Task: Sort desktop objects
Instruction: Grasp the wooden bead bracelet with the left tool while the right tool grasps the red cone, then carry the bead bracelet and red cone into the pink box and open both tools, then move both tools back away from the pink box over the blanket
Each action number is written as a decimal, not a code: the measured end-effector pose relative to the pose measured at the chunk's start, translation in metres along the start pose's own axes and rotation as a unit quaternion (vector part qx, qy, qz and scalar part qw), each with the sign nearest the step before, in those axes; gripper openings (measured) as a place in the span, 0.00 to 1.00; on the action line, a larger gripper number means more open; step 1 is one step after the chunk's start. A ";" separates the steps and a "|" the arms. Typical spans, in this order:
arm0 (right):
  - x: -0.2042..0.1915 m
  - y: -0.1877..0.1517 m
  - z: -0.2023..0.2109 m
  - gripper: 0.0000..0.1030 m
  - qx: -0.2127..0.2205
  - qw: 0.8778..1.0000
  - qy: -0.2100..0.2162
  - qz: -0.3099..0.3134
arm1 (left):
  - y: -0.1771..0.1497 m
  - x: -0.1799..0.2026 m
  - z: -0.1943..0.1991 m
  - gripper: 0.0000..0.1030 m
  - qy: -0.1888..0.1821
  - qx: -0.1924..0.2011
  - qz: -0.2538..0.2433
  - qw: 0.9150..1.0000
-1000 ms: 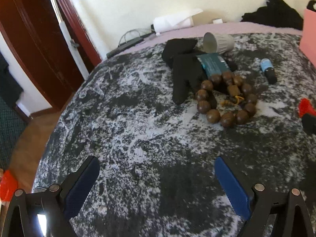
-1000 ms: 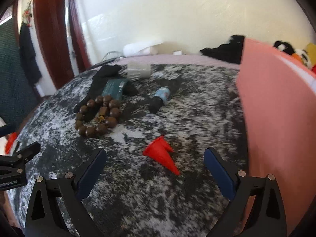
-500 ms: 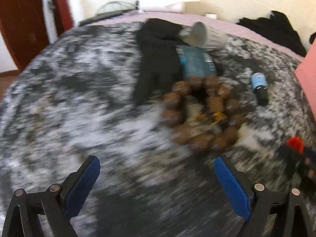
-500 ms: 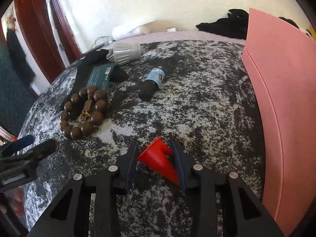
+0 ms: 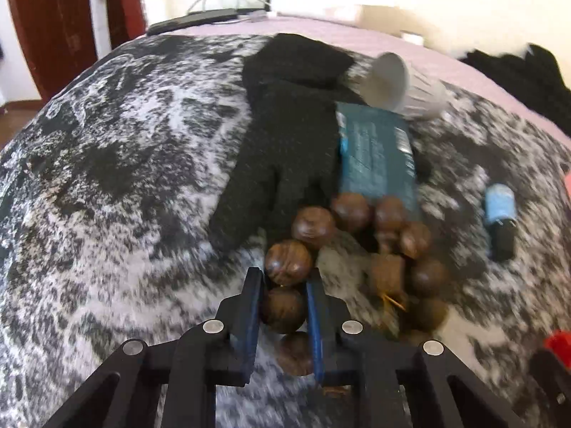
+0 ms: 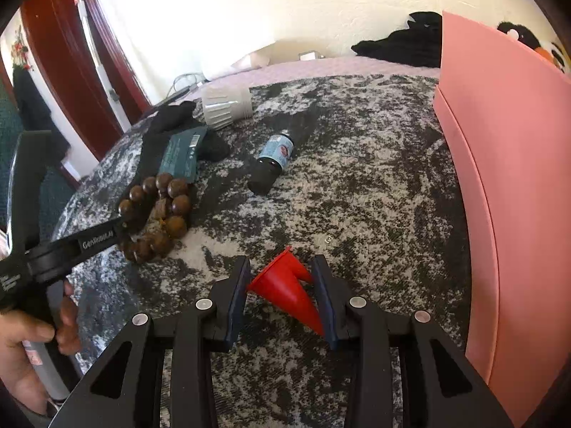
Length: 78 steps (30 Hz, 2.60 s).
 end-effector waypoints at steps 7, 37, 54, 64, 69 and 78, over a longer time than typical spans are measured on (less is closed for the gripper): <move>-0.020 -0.006 0.034 0.37 0.044 0.999 0.002 0.026 | -0.019 0.019 0.068 0.17 -0.031 0.049 -0.029 0.998; 0.150 -0.080 0.240 0.37 0.200 0.970 -0.049 -0.132 | -0.101 0.246 0.249 0.18 -0.223 0.180 -0.226 0.931; 0.217 -0.092 0.221 0.94 0.159 0.960 -0.007 -0.231 | -0.110 0.274 0.205 0.96 -0.204 0.145 -0.213 0.945; 0.156 -0.088 0.256 0.95 0.229 0.954 -0.028 -0.192 | -0.129 0.230 0.245 0.98 -0.100 0.231 -0.225 0.941; 0.117 -0.085 0.277 0.99 0.266 0.949 -0.044 -0.163 | -0.150 0.178 0.295 0.99 -0.060 0.296 -0.188 0.935; 0.020 -0.109 0.283 0.99 0.310 0.946 -0.067 -0.062 | -0.187 0.081 0.370 1.00 -0.017 0.376 -0.113 0.920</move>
Point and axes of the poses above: each gripper's, at about its wrist camera, not at the fingertips, and z roughly against the way its jaws point, x to its right, y to its top, the point moved 5 cm from there along -z, roughly the way its jaws point, and after that the axes turned 15 degrees about -x, right-handed, at the moved point
